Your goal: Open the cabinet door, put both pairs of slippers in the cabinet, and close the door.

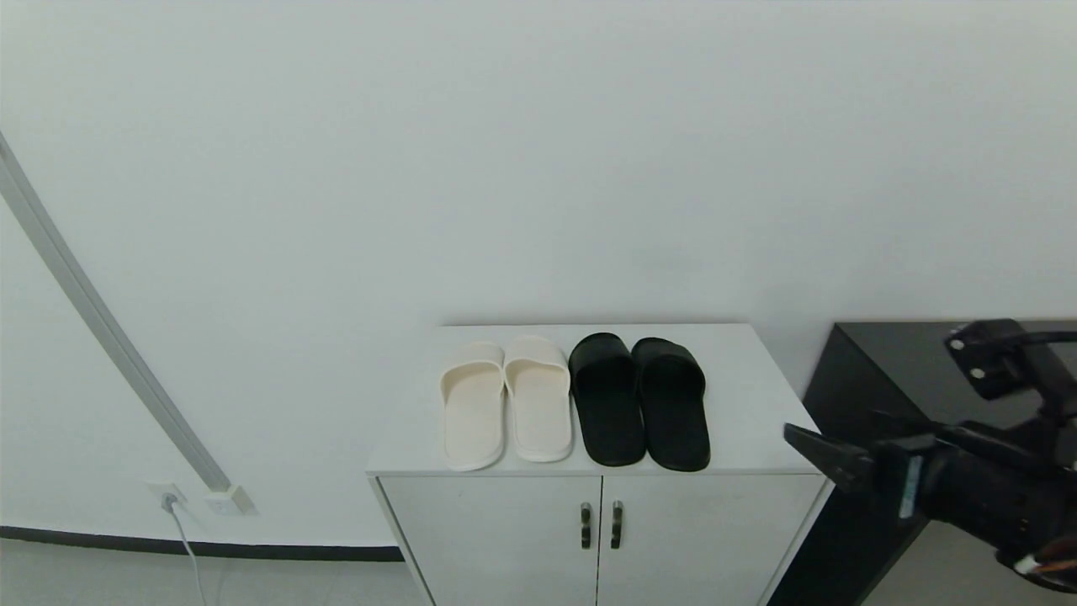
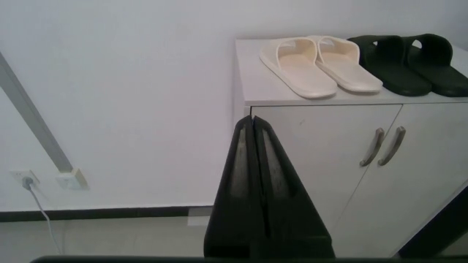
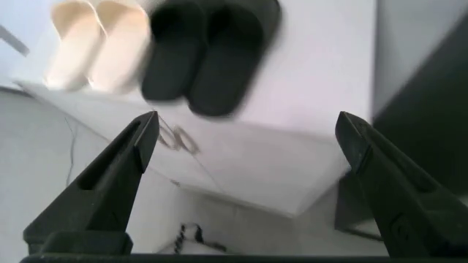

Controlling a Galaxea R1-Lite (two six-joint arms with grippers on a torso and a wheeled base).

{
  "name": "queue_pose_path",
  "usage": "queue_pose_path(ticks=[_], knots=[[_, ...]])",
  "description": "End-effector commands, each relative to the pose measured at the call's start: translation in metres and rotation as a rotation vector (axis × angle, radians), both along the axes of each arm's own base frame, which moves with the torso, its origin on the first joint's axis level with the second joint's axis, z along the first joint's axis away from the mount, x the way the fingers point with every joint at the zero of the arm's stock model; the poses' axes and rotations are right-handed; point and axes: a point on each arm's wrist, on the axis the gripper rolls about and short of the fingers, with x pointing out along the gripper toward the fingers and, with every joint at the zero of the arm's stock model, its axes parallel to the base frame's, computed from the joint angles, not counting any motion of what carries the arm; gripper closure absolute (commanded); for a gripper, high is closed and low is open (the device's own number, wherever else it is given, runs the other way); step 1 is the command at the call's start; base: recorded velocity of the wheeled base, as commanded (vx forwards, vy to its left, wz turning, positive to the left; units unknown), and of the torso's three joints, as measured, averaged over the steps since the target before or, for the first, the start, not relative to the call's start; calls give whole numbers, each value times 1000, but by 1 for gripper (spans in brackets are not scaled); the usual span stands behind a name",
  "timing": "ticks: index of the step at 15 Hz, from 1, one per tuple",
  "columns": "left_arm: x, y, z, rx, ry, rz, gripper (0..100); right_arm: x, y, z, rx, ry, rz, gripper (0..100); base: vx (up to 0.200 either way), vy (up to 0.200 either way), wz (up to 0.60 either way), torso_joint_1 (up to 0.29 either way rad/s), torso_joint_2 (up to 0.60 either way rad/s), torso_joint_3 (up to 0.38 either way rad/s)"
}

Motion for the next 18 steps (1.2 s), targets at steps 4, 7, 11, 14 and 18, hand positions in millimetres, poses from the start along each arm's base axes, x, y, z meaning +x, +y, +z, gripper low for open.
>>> queue_pose_path(ticks=[4, 7, 11, 14, 18], knots=[[0, 0, 0, -4, 1, 2, 100, 69, 119, -22, -60, 16, -96, 0, 0, 0, 0, 0, 0, 0], [0, 0, 0, -2, 1, 2, 100, 93, 145, -36, -53, 22, -127, 0, 0, 0, 0, 0, 0, 0], [0, 0, 0, -2, 1, 2, 100, 117, 158, -61, -68, 46, -177, 0, 0, 0, 0, 0, 0, 0], [0, 0, 0, -2, 1, 2, 100, 139, 164, -77, -57, 40, -207, 0, 0, 0, 0, 0, 0, 0], [0, 0, 0, -1, 1, 2, 100, 162, 169, -92, -59, 41, -238, 0, 0, 0, 0, 0, 0, 0]])
